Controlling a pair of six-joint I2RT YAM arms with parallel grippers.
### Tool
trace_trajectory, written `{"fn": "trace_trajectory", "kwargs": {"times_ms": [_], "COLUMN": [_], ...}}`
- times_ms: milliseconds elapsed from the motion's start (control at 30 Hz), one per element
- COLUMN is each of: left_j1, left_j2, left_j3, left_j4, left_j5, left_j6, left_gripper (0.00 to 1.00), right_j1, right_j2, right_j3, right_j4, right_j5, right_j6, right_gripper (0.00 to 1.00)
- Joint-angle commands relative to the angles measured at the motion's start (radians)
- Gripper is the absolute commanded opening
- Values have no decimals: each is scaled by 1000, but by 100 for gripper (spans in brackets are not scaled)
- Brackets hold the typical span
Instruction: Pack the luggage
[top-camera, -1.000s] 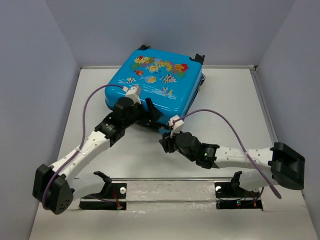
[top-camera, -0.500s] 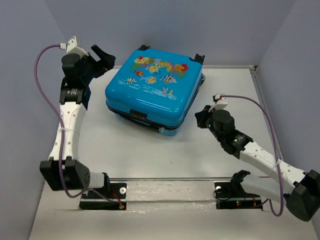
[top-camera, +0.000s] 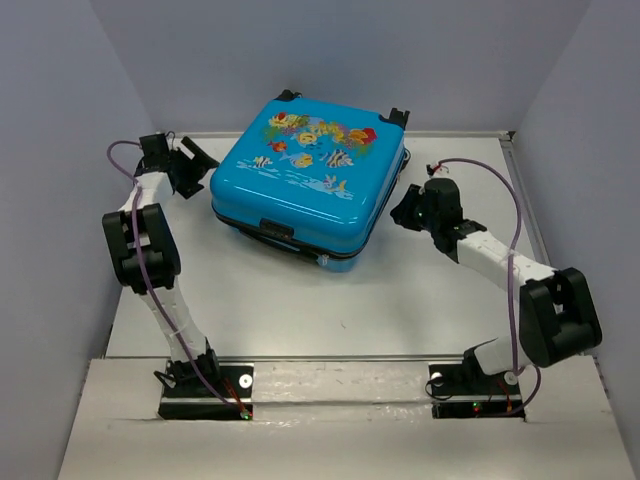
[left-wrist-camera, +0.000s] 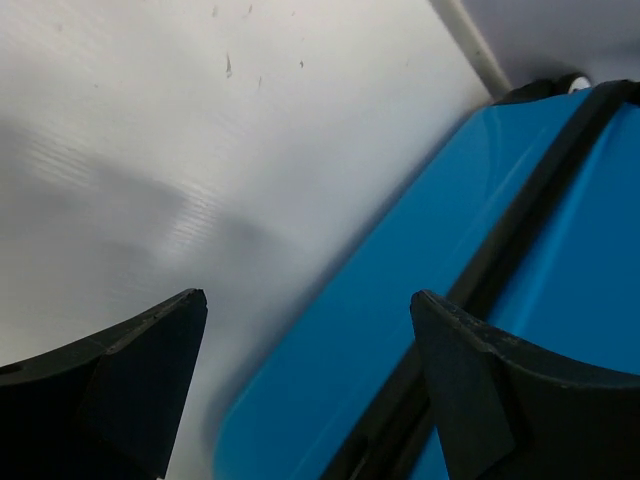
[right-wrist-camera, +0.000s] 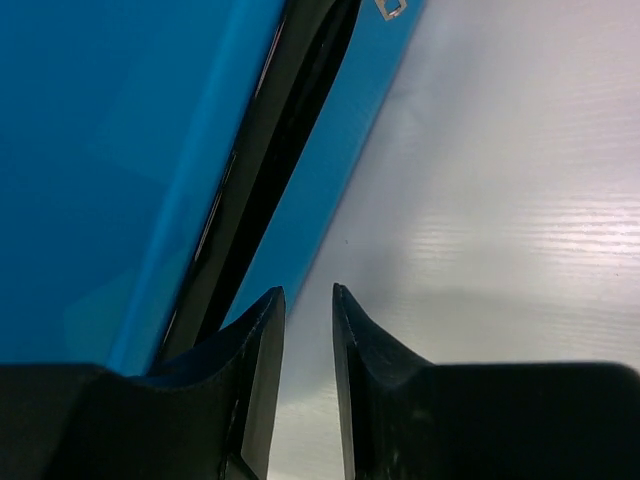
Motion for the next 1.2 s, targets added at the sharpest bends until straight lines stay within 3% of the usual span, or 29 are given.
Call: {"fn": "trace_trajectory", "kwargs": {"times_ms": [0,167,200,367,600,700,800,833,900,967,1167], "left_j1": [-58,-153,-164,-227,-380,-438,-504,-515,-529,-532,-535], "left_j2": [46,69,55,-149,-411,-544,-704,-785,-868,-992,-1200], "left_j3": [30,-58,-93,-448,-871,-1011,-1118,-1138,-1183,-1180,-1009], "left_j4": [32,108,186,472,662,671,665,659,611,555,318], "left_j5": [74,59,68,55,-87,-149,-208,-220,-266,-298,-386], "left_j6": [-33,-65,-100,-230,-267,-263,-275,-279,-281,-269,-166], "left_gripper": [92,86,85,84,84,84,84,84,84,84,88], "right_j1": [-21,-21,-21,-21,-21,-21,-21,-21,-30,-30,-142], "right_j2": [67,201,222,294,320,373,454,480,560,595,574], "right_j3": [101,187,205,301,397,501,632,741,858,990,1095], "right_j4": [74,88,92,92,47,-21,-145,-180,-306,-392,-426], "right_j5": [-29,-78,-128,-266,-463,-582,-633,-673,-684,-604,-561], "right_j6": [16,1,-26,-120,-206,-226,-234,-237,-244,-244,-136], "right_gripper": [32,32,32,34,35,37,45,48,59,68,84]}}
